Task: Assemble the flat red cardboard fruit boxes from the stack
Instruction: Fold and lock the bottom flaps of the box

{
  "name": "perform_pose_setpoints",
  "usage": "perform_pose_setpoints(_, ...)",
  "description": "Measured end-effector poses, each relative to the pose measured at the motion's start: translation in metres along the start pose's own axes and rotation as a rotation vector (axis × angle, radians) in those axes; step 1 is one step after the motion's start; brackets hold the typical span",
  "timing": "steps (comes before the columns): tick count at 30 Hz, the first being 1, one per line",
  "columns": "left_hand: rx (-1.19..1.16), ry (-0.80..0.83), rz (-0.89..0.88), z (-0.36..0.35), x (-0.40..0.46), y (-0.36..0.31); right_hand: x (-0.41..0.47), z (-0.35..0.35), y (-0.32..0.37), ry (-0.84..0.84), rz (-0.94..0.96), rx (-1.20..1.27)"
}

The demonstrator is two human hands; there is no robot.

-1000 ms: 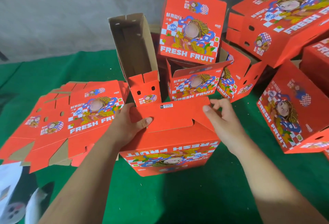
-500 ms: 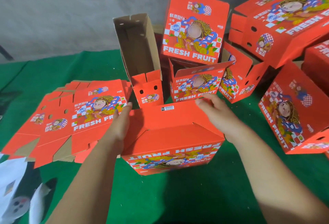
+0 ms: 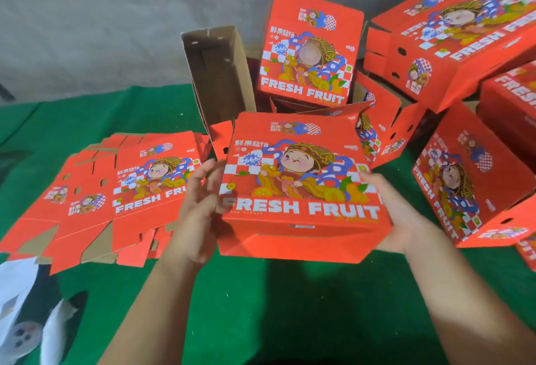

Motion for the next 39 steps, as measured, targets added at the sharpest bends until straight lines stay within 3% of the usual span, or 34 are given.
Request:
perform_pose_setpoints(3, 0.159, -0.017, 0.117, 0.013, 0.002, 0.013, 0.008, 0.005, -0.014, -0.064, 0.022, -0.011)
perform_pose_setpoints(5, 0.267, 0.129, 0.289, 0.016, -0.001, 0.024, 0.013, 0.001, -0.014, -0.102, 0.076, -0.085)
perform_pose_setpoints(7, 0.366, 0.222, 0.350, 0.019, -0.005, 0.034, 0.015, 0.002, -0.011, -0.182, 0.169, -0.182)
perform_pose_setpoints(12, 0.410, 0.154, 0.225, 0.020, -0.014, 0.049, 0.008, 0.022, -0.018, 0.018, 0.229, -0.173)
perform_pose_setpoints(15, 0.502, 0.122, 0.070, 0.009, -0.013, 0.051, 0.010, 0.033, -0.018, 0.048, 0.250, -0.207)
perform_pose_setpoints(20, 0.840, -0.032, 0.007, -0.007, 0.012, 0.061, 0.014, 0.060, -0.019, -0.226, 0.492, -0.324)
perform_pose_setpoints(26, 0.754, 0.098, 0.218, -0.014, 0.009, 0.087, 0.016, 0.136, -0.028, -0.637, 0.766, -0.416)
perform_pose_setpoints(29, 0.718, 0.103, 0.303, -0.012, 0.004, 0.102, 0.018, 0.169, -0.040, -0.970, 0.751, -0.319)
perform_pose_setpoints(33, 0.756, 0.157, 0.363, -0.013, 0.001, 0.112, 0.009, 0.186, -0.042, -1.293, 0.736, -0.519)
perform_pose_setpoints(39, 0.753, 0.179, 0.398, -0.015, 0.003, 0.110, 0.021, 0.185, -0.033, -1.359, 0.661, -0.508)
Point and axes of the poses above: each hand's wrist, its own x-axis towards the middle knuckle, its own z-axis out of the back of the hand, y = z × x, the point moved 2 cm from there along x, towards the middle knuckle, and after that the axes turned 2 degrees about -x, right-handed, at the moved point
